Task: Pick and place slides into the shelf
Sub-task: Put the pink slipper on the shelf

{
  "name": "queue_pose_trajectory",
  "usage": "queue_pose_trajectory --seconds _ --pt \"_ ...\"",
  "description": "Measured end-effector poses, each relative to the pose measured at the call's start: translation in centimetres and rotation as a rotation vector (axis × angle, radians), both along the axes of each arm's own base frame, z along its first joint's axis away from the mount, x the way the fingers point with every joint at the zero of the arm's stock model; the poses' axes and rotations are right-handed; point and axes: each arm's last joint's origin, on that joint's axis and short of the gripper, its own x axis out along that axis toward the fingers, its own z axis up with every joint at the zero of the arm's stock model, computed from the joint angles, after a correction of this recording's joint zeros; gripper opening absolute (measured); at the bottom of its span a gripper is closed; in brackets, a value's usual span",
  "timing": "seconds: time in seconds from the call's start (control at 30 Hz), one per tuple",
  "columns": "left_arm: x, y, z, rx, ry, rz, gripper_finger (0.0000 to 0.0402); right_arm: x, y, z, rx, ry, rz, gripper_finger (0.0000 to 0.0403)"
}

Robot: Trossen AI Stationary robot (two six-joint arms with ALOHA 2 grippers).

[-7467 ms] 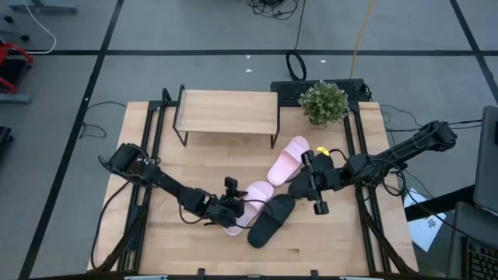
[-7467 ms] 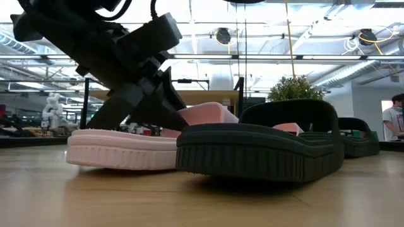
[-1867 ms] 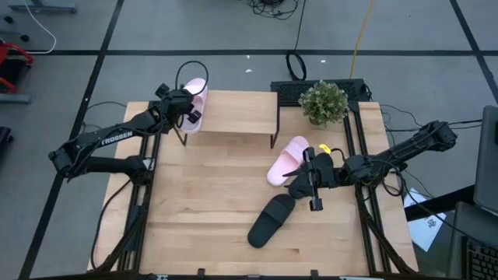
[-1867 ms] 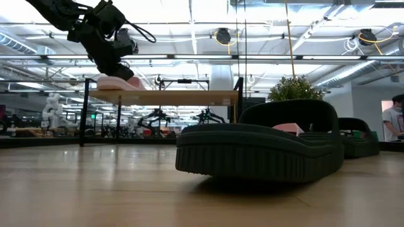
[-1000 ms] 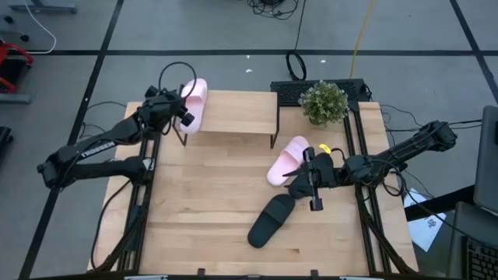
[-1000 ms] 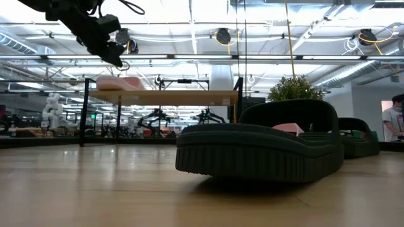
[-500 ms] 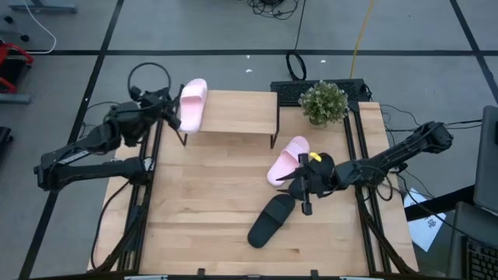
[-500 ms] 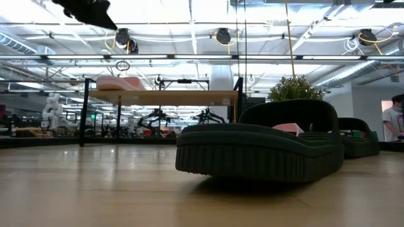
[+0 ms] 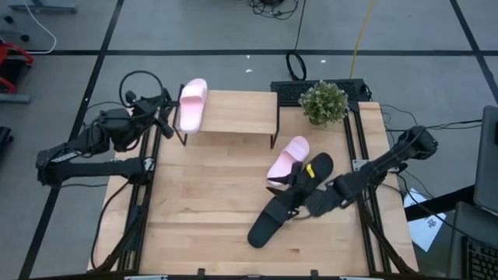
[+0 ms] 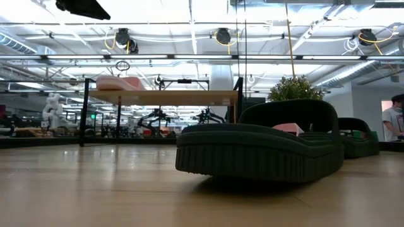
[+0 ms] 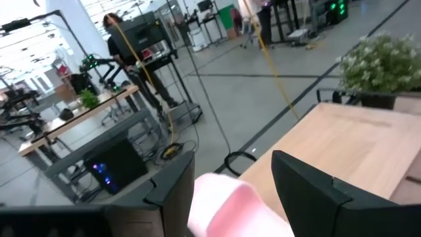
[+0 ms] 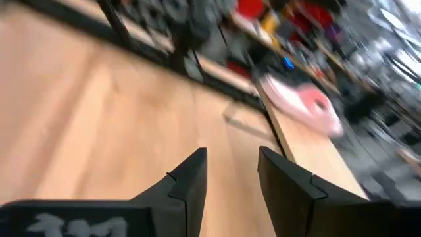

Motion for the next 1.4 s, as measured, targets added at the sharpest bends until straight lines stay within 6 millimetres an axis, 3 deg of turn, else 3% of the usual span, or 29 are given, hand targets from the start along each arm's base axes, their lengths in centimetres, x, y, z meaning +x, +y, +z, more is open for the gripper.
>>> queue_pose_trajectory --seconds 0.23,0.43,0.53,1.07,1.4 --pt "0.0 -0.1 -0.3 -0.018 0.021 0.014 0.0209 -0.1 0.8 -0.2 0.125 0.196 -0.232 0.0128" --pt "-0.1 -0.1 -0.4 -0.017 0.027 0.031 0.0209 -1.9 -1.5 -1.9 0.325 0.453 -0.443 0.0128" --pt "-0.1 -0.1 -0.4 -0.014 0.027 0.046 0.0209 -2.2 -2.6 -2.5 0.334 0.516 -0.507 0.0128" --pt "-0.2 0.0 -0.4 -0.009 0.031 0.060 0.0209 0.6 -8.1 -2.5 0.547 0.468 -0.634 0.0128" --pt "-0.2 0.0 -0.4 -0.010 0.036 0.060 0.0209 1.5 -9.4 -3.7 0.569 0.500 -0.685 0.0128"
